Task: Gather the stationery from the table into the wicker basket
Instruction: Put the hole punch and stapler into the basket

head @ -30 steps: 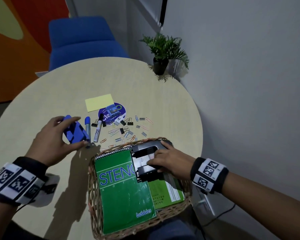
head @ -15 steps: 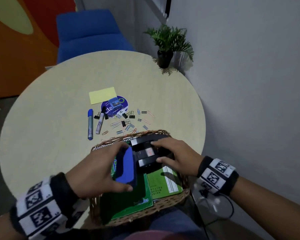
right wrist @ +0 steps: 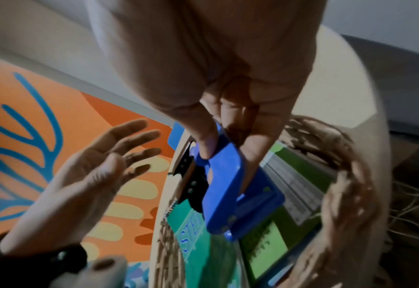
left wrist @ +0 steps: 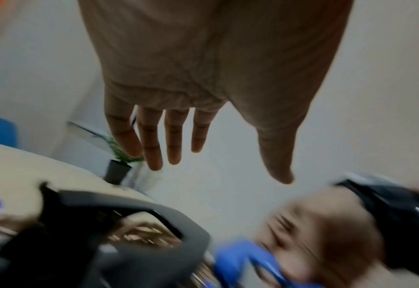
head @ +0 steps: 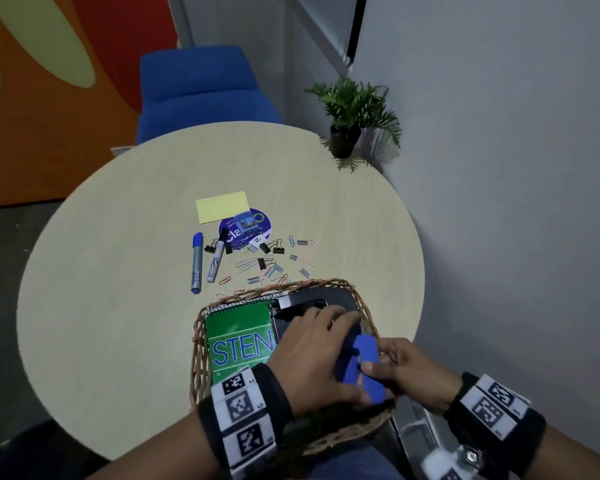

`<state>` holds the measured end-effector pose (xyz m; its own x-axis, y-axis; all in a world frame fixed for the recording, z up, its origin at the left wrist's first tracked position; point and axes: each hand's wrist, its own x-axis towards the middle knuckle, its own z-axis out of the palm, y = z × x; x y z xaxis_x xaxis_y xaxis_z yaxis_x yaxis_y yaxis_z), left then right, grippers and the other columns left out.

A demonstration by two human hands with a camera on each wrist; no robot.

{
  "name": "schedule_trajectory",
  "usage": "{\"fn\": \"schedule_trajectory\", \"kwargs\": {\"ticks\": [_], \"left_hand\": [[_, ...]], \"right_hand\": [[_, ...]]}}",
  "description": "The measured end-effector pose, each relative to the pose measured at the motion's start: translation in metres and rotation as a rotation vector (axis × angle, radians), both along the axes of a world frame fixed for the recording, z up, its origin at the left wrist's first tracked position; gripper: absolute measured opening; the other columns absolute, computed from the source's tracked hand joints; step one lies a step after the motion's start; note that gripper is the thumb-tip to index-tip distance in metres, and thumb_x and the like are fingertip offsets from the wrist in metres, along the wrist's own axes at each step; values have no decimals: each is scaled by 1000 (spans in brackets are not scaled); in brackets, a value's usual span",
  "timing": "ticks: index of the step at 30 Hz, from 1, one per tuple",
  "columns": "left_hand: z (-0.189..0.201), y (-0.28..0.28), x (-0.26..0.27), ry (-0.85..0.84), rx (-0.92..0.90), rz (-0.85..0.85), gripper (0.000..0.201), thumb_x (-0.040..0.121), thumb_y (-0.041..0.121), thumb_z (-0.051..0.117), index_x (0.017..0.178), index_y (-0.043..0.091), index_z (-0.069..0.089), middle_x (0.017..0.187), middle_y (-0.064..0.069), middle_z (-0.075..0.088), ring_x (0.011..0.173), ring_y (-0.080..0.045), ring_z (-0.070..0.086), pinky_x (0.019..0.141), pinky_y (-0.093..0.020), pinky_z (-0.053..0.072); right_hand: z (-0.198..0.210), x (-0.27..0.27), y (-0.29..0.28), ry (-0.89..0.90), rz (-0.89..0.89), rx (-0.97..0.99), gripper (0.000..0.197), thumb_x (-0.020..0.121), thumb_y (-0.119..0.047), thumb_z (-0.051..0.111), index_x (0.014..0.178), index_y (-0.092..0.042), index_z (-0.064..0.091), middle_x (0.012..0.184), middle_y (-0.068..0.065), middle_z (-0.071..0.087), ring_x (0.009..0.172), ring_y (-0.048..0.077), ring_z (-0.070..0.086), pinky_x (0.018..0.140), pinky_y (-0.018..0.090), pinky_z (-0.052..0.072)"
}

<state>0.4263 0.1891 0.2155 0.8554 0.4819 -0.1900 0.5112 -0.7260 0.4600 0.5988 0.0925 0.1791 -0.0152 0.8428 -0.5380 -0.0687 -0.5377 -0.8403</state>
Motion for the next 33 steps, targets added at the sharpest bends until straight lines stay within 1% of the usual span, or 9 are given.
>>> {"fn": "schedule_trajectory", "kwargs": {"ticks": [4,7,9,11,15,19,21,27,33], "left_hand": [[12,64,-25,-131,-36,247,71,76,58,64,136,28,41,136,5,51,123,-14,48,102,-33,40],[2,133,-47,-132,11,456,42,83,44,65,116,20,59,115,1,66,103,-17,61,88,-32,47],[-13,179,-54,-107,4,589,31,83,37,66,103,14,65,101,-4,71,93,-22,65,82,-32,50],[-28,217,-53,-64,12,666,26,83,33,67,97,11,66,96,-8,71,91,-27,65,81,-34,51],[-58,273,-20,73,77,593,37,82,28,69,112,6,62,116,-16,65,107,-33,59,87,-38,47],[-90,301,10,177,108,445,44,80,27,71,116,3,60,118,-23,62,110,-39,56,88,-41,47],[-105,307,17,222,129,374,47,80,29,70,118,3,59,115,-26,62,107,-41,57,88,-42,49],[-129,312,13,224,193,312,43,82,24,69,123,13,61,105,-32,61,94,-48,60,80,-45,50],[-74,281,-1,0,118,449,66,77,36,74,130,4,50,123,-25,59,112,-42,55,96,-47,45]], "right_hand": [[-13,4,-2,-65,19,-131,37,75,-17,62,105,5,63,67,1,71,56,7,64,52,19,50],[-24,7,-1,-216,95,-166,36,77,-29,73,99,0,67,75,13,70,65,16,61,63,38,56],[-24,8,2,-263,92,-195,13,90,-11,61,98,-3,68,72,15,69,59,15,61,60,29,52],[-22,6,2,-311,99,-198,22,93,1,51,102,-12,67,68,11,64,56,13,59,55,23,50],[-19,2,-2,-711,134,-128,29,90,-7,54,96,-35,58,70,-12,61,66,5,59,67,22,49],[-2,-9,-19,-963,58,-78,29,92,-17,52,117,-30,57,80,-8,68,73,10,66,71,32,54],[9,-14,-31,-1011,10,-80,26,90,-20,55,114,-25,61,79,-9,69,71,9,66,70,33,54],[21,-34,-66,-1013,-54,-117,23,84,-29,64,104,-38,59,76,-12,65,75,6,63,68,37,55],[16,-41,-78,-997,-142,-153,28,87,-35,61,114,-35,58,82,-17,63,81,2,60,74,36,55]]}}
